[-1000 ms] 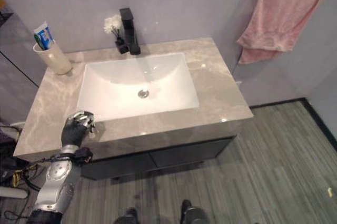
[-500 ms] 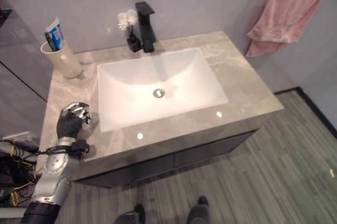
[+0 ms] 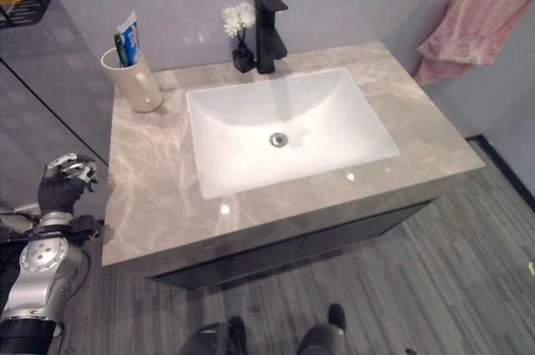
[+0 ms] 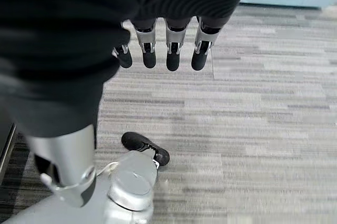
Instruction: Put brush and paste in cup on sink, flatten towel.
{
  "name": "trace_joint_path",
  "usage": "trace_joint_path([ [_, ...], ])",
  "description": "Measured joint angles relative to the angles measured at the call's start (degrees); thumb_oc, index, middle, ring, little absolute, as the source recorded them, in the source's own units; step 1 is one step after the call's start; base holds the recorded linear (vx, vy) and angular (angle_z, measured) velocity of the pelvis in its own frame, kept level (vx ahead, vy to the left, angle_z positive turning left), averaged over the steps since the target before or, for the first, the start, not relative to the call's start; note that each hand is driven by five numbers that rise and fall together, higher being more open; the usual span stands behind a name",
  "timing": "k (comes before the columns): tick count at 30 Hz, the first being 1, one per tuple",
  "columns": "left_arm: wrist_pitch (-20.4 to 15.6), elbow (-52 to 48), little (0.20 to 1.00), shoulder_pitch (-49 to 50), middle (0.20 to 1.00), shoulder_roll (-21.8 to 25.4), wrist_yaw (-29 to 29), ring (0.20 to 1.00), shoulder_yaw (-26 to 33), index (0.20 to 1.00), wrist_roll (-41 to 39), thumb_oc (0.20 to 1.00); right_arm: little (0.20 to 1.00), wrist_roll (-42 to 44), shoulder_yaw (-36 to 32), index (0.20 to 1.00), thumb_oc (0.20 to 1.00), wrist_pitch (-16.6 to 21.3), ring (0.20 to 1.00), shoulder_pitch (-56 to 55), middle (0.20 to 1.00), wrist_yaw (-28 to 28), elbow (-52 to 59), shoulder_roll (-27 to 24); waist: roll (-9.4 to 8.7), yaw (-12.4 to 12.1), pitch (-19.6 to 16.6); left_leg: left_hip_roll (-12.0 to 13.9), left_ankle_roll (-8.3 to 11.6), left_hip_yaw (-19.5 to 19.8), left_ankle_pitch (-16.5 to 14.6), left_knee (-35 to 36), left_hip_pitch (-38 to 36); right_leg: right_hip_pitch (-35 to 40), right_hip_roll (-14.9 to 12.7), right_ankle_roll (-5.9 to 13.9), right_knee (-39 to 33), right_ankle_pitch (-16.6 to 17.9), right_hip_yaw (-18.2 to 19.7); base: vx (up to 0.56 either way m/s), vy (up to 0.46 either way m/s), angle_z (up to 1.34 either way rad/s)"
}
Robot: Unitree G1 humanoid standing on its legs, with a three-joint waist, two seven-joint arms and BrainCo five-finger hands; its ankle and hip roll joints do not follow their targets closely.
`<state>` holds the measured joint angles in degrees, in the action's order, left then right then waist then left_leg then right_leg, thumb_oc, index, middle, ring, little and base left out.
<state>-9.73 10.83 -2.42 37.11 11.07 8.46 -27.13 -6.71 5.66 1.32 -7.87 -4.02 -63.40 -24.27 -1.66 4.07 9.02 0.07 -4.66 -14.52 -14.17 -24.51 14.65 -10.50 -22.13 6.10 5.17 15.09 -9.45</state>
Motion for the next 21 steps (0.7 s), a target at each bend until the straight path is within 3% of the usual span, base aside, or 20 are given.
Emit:
trace_joint_path([
  [1,-0.05,1.57,0.200,-0.43,0.200,0.31,0.02,0.200,0.24,0.200,-0.01,0.200,1.000,-0.87,0.63,1.000,1.000,0.06,1.000,-0.47,1.000,0.46,-0.06,0.22,-0.10,-0.57,-0.55,-0.82,0.51,-1.43,1.23,3.93,-2.25,-0.19,1.04,4.59,1.69,-3.91,1.04,0.05,0.133,-0.58],
  [3,0.00,1.66,0.200,-0.36,0.200,0.28,0.01,0.200,0.34,0.200,-0.04,0.200,1.000,-0.90,0.65,1.000,1.000,0.05,1.000,-1.17,1.000,0.66,-0.25,0.24,-0.14,-0.20,-0.72,-1.87,-0.95,-1.73,3.32,8.34,-4.68,0.47,4.82,5.69,2.55,-8.50,1.22,0.06,0.139,-0.39],
  [6,-0.02,1.67,0.200,-0.65,0.200,0.02,-0.02,0.200,0.04,0.200,-0.06,0.200,1.000,-0.87,2.00,1.000,1.000,0.08,1.000,-2.29,1.000,0.77,-0.88,0.33,-0.02,0.97,-0.69,-2.63,-1.27,-1.11,8.48,17.54,-9.09,-0.28,12.65,4.20,5.28,-14.42,3.19,0.05,0.075,0.05],
  [7,-0.02,1.67,0.200,-0.98,0.200,0.02,-0.08,0.200,-0.06,0.200,-0.04,0.200,1.000,-0.87,2.32,1.000,1.000,0.07,1.000,-2.37,1.000,0.84,-0.89,0.31,-0.18,1.34,-0.74,-3.05,-1.15,-0.77,9.32,18.99,-9.67,-0.77,13.92,4.17,5.59,-15.20,3.91,0.05,0.071,0.14],
  [9,0.22,1.86,0.200,-0.37,0.200,-2.11,-0.05,0.200,-0.31,0.200,-0.04,0.200,1.000,-0.88,2.40,1.000,1.000,0.07,1.000,-3.32,1.000,0.96,-1.88,0.37,-0.25,1.39,-0.52,-3.68,-0.97,-0.34,10.81,22.46,-12.09,-3.30,16.42,1.69,8.33,-16.49,3.63,0.10,0.003,0.20],
  [12,0.25,1.72,0.200,-0.52,0.200,-2.95,-0.37,0.200,-0.73,0.200,-0.01,0.200,1.000,-0.87,2.35,1.000,1.000,0.12,1.000,-4.42,1.000,1.07,-2.38,0.37,-1.08,2.00,-0.63,-4.57,-0.63,1.81,10.78,23.04,-13.26,-3.20,17.33,1.26,7.54,-16.34,6.52,0.12,-0.053,0.37],
  [15,0.25,1.58,0.200,0.22,0.200,-3.30,-0.42,0.200,-0.57,0.200,-0.01,0.200,1.000,-0.86,2.32,1.000,1.000,0.28,1.000,-3.97,1.000,1.03,-2.45,0.36,-0.93,0.91,-0.64,-3.51,0.44,2.03,10.45,23.01,-14.08,-1.08,18.48,-2.34,4.69,-15.48,5.47,0.13,-0.112,0.10],
  [19,0.29,1.59,0.200,-0.14,0.200,-3.37,-0.30,0.200,-0.60,0.200,-0.06,0.200,1.000,-0.72,2.32,1.000,1.000,0.76,1.000,-2.55,1.000,1.05,-0.84,0.08,-0.28,0.80,-1.32,-0.84,3.36,4.61,9.58,22.02,-14.74,2.38,21.16,-4.08,2.45,-16.39,3.92,0.11,-0.136,0.20],
  [21,0.25,1.54,0.200,-0.85,0.200,-3.80,-0.10,0.200,-0.70,0.200,-0.70,0.200,1.000,-0.24,2.29,1.000,1.000,1.11,1.000,-1.83,1.000,1.05,-0.76,-0.15,-0.87,0.27,-1.32,-0.68,5.28,5.68,9.18,15.87,-11.84,1.99,21.36,-5.15,3.31,-17.57,3.76,0.02,-0.063,0.18],
])
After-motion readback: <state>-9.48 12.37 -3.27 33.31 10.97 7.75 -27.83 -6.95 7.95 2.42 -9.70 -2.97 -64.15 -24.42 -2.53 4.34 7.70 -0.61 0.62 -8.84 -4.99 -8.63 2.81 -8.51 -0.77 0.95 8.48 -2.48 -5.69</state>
